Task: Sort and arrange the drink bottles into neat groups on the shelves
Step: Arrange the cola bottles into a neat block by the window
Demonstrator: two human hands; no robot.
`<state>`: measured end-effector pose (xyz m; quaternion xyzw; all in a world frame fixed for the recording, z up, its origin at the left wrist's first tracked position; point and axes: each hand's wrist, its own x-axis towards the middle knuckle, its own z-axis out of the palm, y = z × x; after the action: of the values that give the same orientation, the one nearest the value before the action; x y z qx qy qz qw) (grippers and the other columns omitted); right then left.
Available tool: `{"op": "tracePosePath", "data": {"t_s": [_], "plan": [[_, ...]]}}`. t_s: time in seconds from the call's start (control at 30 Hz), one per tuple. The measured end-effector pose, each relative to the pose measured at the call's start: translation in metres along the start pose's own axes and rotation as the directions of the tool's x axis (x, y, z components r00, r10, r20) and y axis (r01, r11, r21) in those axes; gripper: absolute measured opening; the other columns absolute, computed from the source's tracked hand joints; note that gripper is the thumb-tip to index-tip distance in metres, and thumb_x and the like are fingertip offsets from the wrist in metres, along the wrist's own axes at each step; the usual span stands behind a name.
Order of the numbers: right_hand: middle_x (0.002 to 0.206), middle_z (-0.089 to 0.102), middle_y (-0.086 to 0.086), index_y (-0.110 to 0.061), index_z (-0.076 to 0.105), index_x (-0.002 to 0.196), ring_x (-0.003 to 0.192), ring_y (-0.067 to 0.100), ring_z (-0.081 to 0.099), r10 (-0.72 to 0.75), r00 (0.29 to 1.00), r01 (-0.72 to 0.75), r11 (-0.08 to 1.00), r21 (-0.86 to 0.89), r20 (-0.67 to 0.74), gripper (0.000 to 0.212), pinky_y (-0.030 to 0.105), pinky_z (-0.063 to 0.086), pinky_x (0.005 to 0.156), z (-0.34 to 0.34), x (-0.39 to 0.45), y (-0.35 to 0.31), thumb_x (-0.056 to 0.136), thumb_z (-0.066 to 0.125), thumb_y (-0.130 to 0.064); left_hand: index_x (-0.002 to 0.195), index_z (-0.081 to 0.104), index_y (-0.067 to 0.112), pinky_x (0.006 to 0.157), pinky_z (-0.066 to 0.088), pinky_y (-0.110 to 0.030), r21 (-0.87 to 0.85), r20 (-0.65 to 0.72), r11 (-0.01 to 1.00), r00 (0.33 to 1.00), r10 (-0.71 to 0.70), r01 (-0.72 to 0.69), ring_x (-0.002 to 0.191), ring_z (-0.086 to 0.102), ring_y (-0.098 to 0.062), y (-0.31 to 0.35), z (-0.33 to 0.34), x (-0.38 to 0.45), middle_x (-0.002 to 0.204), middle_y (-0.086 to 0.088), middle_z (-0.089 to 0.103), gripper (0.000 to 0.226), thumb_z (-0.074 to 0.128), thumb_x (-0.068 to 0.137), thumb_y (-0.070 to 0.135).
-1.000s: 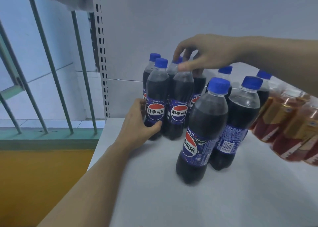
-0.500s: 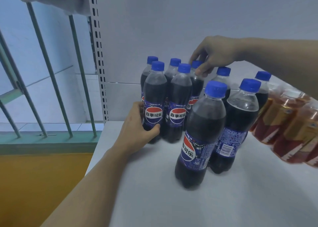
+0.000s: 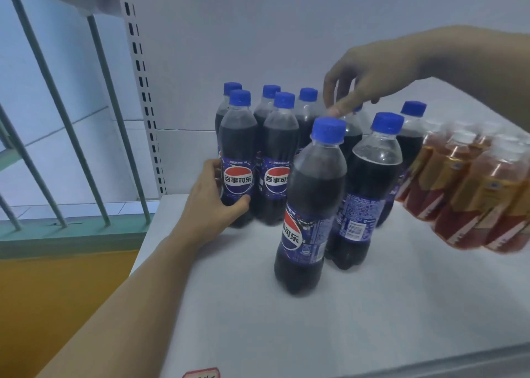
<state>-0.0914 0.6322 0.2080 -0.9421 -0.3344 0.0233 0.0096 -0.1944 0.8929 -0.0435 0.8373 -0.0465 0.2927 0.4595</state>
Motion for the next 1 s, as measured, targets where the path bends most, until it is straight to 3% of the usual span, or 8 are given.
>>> {"op": "tracePosePath", "data": {"t_s": [0.17, 0.27, 0.43, 0.63, 0.7, 0.83, 0.93, 1.0], "plan": [[0.084, 0.076, -0.008, -0.031, 0.075, 0.090, 0.062, 0.009, 0.071, -0.039, 0.995, 0.046, 0.997, 0.067, -0.093, 0.005, 0.034, 0.058, 0.078, 0.015, -0.007, 0.008, 0.089, 0.078, -0.027, 0.129, 0.040, 0.030, 0.075, 0.051, -0.013, 0.009, 0.005, 1.000, 1.000, -0.015, 0.015, 0.103, 0.055, 0.016, 0.000, 0.000, -0.002, 0.117, 0.025, 0.057, 0.068, 0.076, 0.072, 0.041], [0.071, 0.075, -0.008, -0.027, 0.075, 0.092, 0.057, 0.009, 0.070, -0.032, 0.984, 0.052, 0.992, 0.115, -0.173, 0.003, 0.034, 0.054, 0.078, 0.017, -0.007, 0.008, 0.092, 0.075, -0.030, 0.131, 0.041, 0.028, 0.080, 0.052, -0.019, 0.006, 0.006, 1.000, 1.000, -0.023, 0.023, 0.105, 0.055, 0.015, -0.001, 0.000, -0.002, 0.119, 0.017, 0.059, 0.068, 0.079, 0.076, 0.034], [0.075, 0.077, -0.003, -0.025, 0.073, 0.092, 0.058, 0.009, 0.072, -0.036, 0.989, 0.051, 0.993, 0.103, -0.146, 0.012, 0.028, 0.051, 0.070, 0.019, 0.001, -0.008, 0.092, 0.073, -0.036, 0.131, 0.040, 0.028, 0.075, 0.047, -0.003, 0.040, -0.006, 0.999, 1.000, -0.029, 0.029, 0.103, 0.056, 0.015, -0.004, 0.001, -0.001, 0.121, 0.011, 0.059, 0.066, 0.083, 0.082, 0.023], [0.058, 0.070, -0.014, -0.030, 0.070, 0.089, 0.051, 0.001, 0.064, -0.055, 0.972, 0.076, 0.993, 0.088, -0.227, 0.015, 0.024, 0.042, 0.062, 0.032, 0.007, -0.010, 0.093, 0.070, -0.045, 0.134, 0.040, 0.025, 0.074, 0.045, 0.001, 0.040, -0.006, 0.999, 1.000, -0.025, 0.025, 0.104, 0.058, 0.005, -0.005, 0.002, -0.002, 0.123, 0.008, 0.059, 0.067, 0.083, 0.082, 0.023], [0.062, 0.071, -0.014, -0.030, 0.071, 0.091, 0.052, -0.001, 0.065, -0.065, 0.966, 0.088, 0.993, 0.080, -0.249, 0.014, 0.024, 0.042, 0.062, 0.035, 0.005, -0.009, 0.092, 0.070, -0.044, 0.134, 0.041, 0.024, 0.075, 0.043, 0.002, 0.032, -0.010, 0.999, 1.000, -0.017, 0.017, 0.103, 0.058, 0.009, -0.006, 0.001, -0.001, 0.122, 0.007, 0.059, 0.067, 0.083, 0.081, 0.025], [0.097, 0.076, -0.008, -0.032, 0.067, 0.108, 0.060, 0.005, 0.072, -0.060, 0.967, 0.086, 0.992, 0.095, -0.250, 0.024, 0.023, 0.046, 0.063, 0.029, -0.007, -0.010, 0.092, 0.068, -0.050, 0.136, 0.038, 0.023, 0.074, 0.046, -0.003, 0.032, 0.012, 0.999, 1.000, -0.018, 0.018, 0.102, 0.058, 0.004, -0.003, 0.001, -0.002, 0.123, 0.005, 0.057, 0.072, 0.083, 0.080, 0.027], [0.112, 0.068, -0.007, -0.029, 0.061, 0.124, 0.072, 0.004, 0.062, -0.176, 0.878, 0.110, 0.979, -0.171, -0.446, 0.033, 0.019, 0.037, 0.063, 0.018, -0.021, -0.021, 0.100, 0.054, -0.052, 0.131, 0.038, 0.014, 0.080, 0.041, -0.010, 0.090, -0.156, 0.995, 0.986, 0.051, -0.037, 0.102, 0.055, -0.012, 0.014, -0.005, -0.002, 0.118, -0.003, 0.051, 0.064, 0.075, 0.083, 0.033], [0.108, 0.065, -0.010, -0.029, 0.062, 0.123, 0.073, 0.005, 0.058, -0.275, 0.823, 0.235, 0.961, -0.144, -0.496, 0.035, 0.020, 0.039, 0.060, 0.011, -0.039, -0.037, 0.103, 0.046, -0.053, 0.118, 0.042, 0.012, 0.079, 0.041, -0.011, 0.114, -0.378, 0.989, 0.916, 0.134, -0.097, 0.099, 0.052, -0.016, 0.037, -0.015, 0.000, 0.108, -0.004, 0.049, 0.045, 0.063, 0.085, 0.035]]}}
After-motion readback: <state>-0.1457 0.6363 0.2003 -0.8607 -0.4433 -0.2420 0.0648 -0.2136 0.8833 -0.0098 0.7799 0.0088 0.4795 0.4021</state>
